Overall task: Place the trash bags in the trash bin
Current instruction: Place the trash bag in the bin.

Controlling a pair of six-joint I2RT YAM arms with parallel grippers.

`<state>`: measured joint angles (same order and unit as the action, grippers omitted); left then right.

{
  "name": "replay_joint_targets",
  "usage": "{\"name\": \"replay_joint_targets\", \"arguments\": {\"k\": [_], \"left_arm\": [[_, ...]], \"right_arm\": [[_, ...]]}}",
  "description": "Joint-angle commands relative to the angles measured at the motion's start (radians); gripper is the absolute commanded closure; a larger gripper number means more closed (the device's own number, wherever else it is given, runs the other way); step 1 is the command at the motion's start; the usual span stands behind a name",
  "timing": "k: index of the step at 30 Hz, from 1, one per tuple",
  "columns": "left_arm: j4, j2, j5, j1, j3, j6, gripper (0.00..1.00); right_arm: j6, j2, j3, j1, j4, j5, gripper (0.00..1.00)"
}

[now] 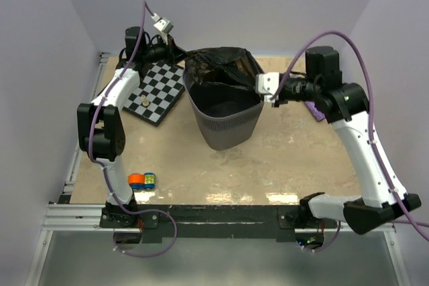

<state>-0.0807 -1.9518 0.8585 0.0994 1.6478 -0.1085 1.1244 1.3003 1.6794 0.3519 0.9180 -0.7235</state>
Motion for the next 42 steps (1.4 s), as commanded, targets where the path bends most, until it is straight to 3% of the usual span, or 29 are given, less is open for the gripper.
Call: {"name": "replay_joint_targets", "arguments": {"k": [1, 12, 22, 27, 29, 35, 39, 42], "left_arm": [[0.036, 0.071, -0.022, -0.003, 0.024, 0.087, 1.00], [0.045, 0.106, -0.049, -0.003, -0.045, 0.177, 1.00], [0.010, 0.117, -0.052, -0.001, -0.054, 0.188, 1.00], [0.070, 0.203, -0.116, -0.018, -0.042, 0.294, 0.52], [0.070, 0.272, -0.136, -0.042, -0.055, 0.335, 0.44], [0.309, 0.520, -0.026, -0.061, -0.056, 0.694, 0.36], [0.765, 0.567, 0.124, -0.049, 0.107, 1.103, 0.34], [1.068, 0.527, 0.107, 0.046, 0.205, 1.398, 0.33]], "right_arm": [[0.025, -0.082, -0.170, 0.050, -0.011, 0.038, 1.00], [0.046, -0.323, -0.550, 0.085, -0.191, 0.193, 1.00], [-0.153, -0.331, -0.483, 0.085, -0.386, 0.161, 1.00], [-0.182, -0.259, -0.367, 0.090, -0.367, 0.128, 1.00], [-0.210, -0.239, -0.330, 0.093, -0.370, 0.121, 1.00], [-0.296, -0.203, -0.293, 0.111, -0.410, 0.121, 1.00], [-0.319, -0.203, -0.288, 0.111, -0.432, 0.124, 1.00], [-0.339, -0.203, -0.285, 0.113, -0.450, 0.119, 1.00]]}}
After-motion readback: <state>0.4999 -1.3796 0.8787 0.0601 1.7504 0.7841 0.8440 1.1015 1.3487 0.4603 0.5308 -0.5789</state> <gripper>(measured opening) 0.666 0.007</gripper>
